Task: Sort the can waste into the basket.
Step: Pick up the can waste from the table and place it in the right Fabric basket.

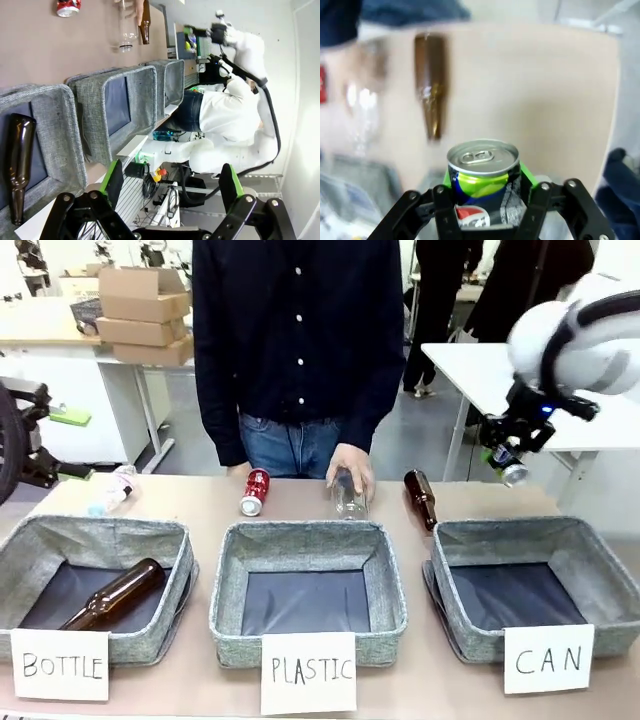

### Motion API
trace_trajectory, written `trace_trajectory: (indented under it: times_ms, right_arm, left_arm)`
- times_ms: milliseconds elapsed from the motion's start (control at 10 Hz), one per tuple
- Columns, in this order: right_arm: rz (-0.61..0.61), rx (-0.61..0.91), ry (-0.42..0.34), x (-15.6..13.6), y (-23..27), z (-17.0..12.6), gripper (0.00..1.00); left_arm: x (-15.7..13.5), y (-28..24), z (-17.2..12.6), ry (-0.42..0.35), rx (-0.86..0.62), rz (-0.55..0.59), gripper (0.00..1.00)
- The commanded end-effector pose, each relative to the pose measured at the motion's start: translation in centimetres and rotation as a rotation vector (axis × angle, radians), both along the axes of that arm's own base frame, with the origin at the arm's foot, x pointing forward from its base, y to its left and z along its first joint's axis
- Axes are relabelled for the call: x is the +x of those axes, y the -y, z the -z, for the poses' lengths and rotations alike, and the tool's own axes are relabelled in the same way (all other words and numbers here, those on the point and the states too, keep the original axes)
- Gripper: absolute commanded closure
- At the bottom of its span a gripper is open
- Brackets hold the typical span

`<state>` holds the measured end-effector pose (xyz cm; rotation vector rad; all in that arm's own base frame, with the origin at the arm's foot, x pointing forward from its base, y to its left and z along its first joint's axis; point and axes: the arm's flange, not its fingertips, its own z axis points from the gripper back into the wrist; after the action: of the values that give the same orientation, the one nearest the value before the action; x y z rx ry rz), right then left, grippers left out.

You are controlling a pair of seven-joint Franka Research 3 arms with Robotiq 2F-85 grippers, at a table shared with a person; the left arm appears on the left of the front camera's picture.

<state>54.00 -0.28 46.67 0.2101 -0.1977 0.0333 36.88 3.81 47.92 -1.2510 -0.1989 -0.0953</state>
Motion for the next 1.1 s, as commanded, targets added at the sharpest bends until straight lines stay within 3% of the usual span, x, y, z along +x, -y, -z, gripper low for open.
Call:
trace_trajectory:
  times_ms: [0, 200, 300, 500, 900, 1000]
  right_arm:
    - [-0.208, 0.025, -0.107, -8.4, 3.0, -2.1, 1.0]
    - [-0.495, -0.021, -0.127, -14.5, 3.2, -0.7, 1.0]
    - [-0.556, -0.018, -0.109, -16.0, 3.0, 0.6, 1.0]
    - [-0.597, -0.006, -0.089, -17.4, 2.8, 2.3, 1.0]
    - [-0.633, 0.006, -0.069, -17.8, 2.1, 2.9, 1.0]
    - [-0.645, 0.005, -0.073, -18.1, 1.9, 2.9, 0.0]
  left_arm:
    - [-0.1, 0.0, -0.1, 0.017, -0.003, 0.011, 0.0]
    - [-0.1, 0.0, -0.1, 0.017, -0.003, 0.011, 0.0]
    - [-0.1, 0.0, -0.1, 0.017, -0.003, 0.011, 0.0]
    - [-0.1, 0.0, -0.1, 0.017, -0.003, 0.011, 0.0]
    - [-0.1, 0.0, -0.1, 0.017, -0.003, 0.011, 0.0]
    - [-0.1, 0.0, -0.1, 0.017, -0.003, 0.011, 0.0]
